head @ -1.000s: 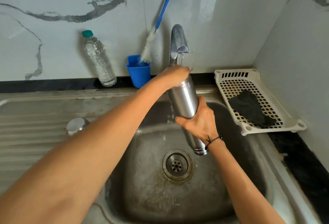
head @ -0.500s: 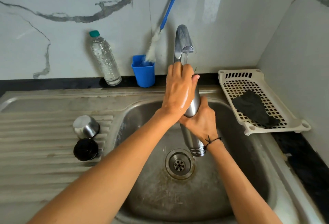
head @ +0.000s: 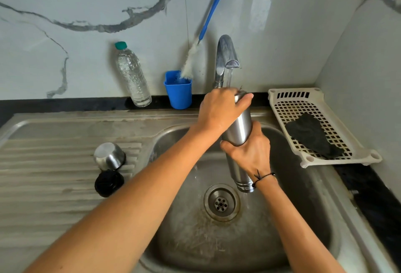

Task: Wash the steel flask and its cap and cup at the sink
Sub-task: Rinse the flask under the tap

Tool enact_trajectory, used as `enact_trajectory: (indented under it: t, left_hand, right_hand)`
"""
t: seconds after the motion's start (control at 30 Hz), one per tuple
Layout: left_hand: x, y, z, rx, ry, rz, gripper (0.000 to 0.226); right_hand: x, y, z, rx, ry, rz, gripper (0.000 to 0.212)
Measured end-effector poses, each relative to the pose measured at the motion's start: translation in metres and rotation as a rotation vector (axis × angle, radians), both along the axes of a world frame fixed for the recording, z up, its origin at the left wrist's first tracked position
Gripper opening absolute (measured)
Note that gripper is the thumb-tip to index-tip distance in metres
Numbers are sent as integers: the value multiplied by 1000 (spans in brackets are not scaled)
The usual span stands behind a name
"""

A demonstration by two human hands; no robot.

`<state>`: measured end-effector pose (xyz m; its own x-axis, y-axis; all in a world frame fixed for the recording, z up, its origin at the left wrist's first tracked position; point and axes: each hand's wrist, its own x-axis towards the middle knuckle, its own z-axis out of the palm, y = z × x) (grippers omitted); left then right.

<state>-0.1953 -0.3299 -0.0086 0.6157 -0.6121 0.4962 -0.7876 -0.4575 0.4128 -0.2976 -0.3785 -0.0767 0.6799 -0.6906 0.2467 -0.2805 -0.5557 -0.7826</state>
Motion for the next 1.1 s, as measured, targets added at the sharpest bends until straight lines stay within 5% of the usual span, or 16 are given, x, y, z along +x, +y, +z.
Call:
enact_trajectory:
  t: [0.17,0.37,0.47,0.57,0.63,0.83,1.1]
  left_hand:
    - [-4,-3,-12,-86,-453,158,48]
    - [-8,-2,-24,-150,-630,103,33]
    - [-8,4,-7,-139,-306,-27,37]
    - [3,1,17,208,276,-86,34]
    - [7,-2,32,287,496,-206,28]
    - [13,-9,37,340,814,-195,48]
    - [29,-18,35,348,845,-53,61]
  right_hand:
    - [5,1,-3,27,9,-1,66]
    - [9,-1,-1,8,4,-4,65]
    - [5,-4,-1,-66,20,39,66]
    - [-2,-3,-2,-149,21,62,69]
    - [-4,-4,-1,-179,20,57,70]
    - [-10,-2,-2,-170,32,94,73]
    - [-10,0,-4,-155,26,160,78]
